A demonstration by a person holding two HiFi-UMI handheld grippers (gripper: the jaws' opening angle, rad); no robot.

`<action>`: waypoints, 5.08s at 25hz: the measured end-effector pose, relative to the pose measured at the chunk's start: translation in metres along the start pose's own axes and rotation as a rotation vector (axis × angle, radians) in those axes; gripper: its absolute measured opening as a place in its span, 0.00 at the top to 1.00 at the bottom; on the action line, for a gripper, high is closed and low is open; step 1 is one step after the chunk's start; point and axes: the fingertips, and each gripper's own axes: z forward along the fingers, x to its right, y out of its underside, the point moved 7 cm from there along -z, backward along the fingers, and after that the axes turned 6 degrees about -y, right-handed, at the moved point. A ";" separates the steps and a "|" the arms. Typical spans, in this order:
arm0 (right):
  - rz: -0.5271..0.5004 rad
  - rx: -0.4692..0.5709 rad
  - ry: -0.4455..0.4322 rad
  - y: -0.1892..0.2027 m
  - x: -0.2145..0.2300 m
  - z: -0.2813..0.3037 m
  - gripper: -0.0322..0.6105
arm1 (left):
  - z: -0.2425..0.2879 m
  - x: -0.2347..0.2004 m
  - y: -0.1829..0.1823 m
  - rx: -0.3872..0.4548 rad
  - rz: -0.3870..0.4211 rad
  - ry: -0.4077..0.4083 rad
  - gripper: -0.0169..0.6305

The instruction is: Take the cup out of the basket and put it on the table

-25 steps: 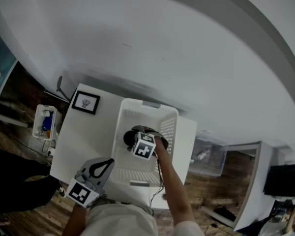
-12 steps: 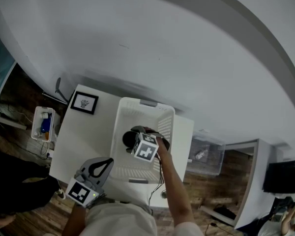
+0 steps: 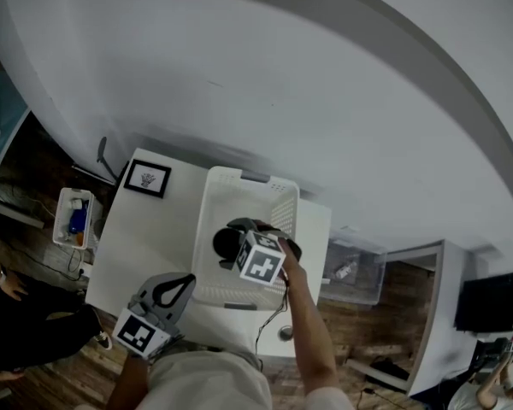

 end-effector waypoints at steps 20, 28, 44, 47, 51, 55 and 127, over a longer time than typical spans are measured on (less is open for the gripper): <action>-0.100 0.015 0.079 -0.048 -0.069 -0.067 0.33 | -0.065 0.015 0.002 0.029 0.032 -0.018 0.97; -0.142 0.027 0.098 -0.067 -0.099 -0.079 0.34 | -0.090 0.019 0.007 0.041 0.043 -0.029 0.97; -0.252 0.082 0.059 -0.120 -0.139 -0.064 0.34 | -0.136 0.012 0.016 0.038 0.042 -0.108 0.97; -0.269 0.089 0.036 -0.129 -0.143 -0.055 0.34 | -0.144 0.008 0.018 0.038 0.041 -0.129 0.97; -0.299 0.106 0.003 -0.144 -0.149 -0.040 0.34 | -0.155 0.003 0.025 0.032 0.026 -0.166 0.97; -0.312 0.116 -0.031 -0.155 -0.154 -0.021 0.34 | -0.164 -0.003 0.032 0.023 0.015 -0.206 0.97; -0.387 -0.064 -0.286 -0.141 -0.197 0.216 0.33 | -0.237 -0.023 0.122 -0.123 -0.098 -0.489 0.97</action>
